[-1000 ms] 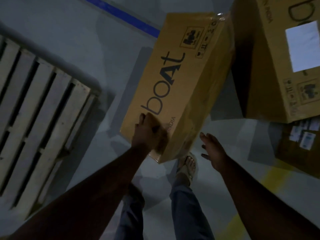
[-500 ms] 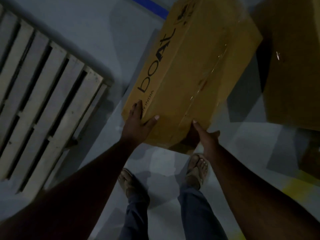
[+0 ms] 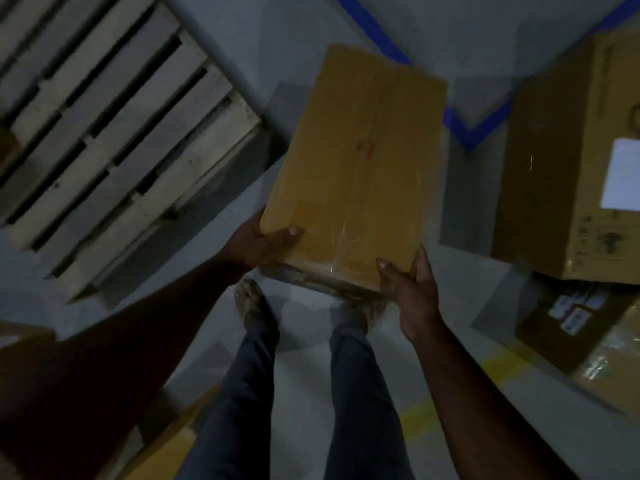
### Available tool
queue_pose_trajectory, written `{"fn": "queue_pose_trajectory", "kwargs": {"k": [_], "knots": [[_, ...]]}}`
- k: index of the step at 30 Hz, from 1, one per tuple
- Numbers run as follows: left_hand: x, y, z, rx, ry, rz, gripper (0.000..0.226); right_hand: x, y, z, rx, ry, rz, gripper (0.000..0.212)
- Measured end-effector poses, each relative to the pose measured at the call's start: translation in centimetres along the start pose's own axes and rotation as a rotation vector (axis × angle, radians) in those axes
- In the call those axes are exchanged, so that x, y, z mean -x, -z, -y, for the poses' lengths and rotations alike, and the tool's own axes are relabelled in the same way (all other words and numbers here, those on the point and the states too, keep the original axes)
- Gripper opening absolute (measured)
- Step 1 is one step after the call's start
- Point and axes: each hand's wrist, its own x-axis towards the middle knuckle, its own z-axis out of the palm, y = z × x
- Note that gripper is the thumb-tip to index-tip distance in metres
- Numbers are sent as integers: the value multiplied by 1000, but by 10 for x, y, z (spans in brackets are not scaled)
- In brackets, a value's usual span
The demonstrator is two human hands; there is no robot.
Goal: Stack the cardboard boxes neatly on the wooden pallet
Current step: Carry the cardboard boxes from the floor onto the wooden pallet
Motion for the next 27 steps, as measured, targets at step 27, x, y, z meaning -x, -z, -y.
{"fn": "queue_pose_trajectory", "kwargs": {"k": [27], "knots": [[279, 496, 174, 931, -144, -405, 53, 273, -604, 119, 969, 239, 714, 84]]}}
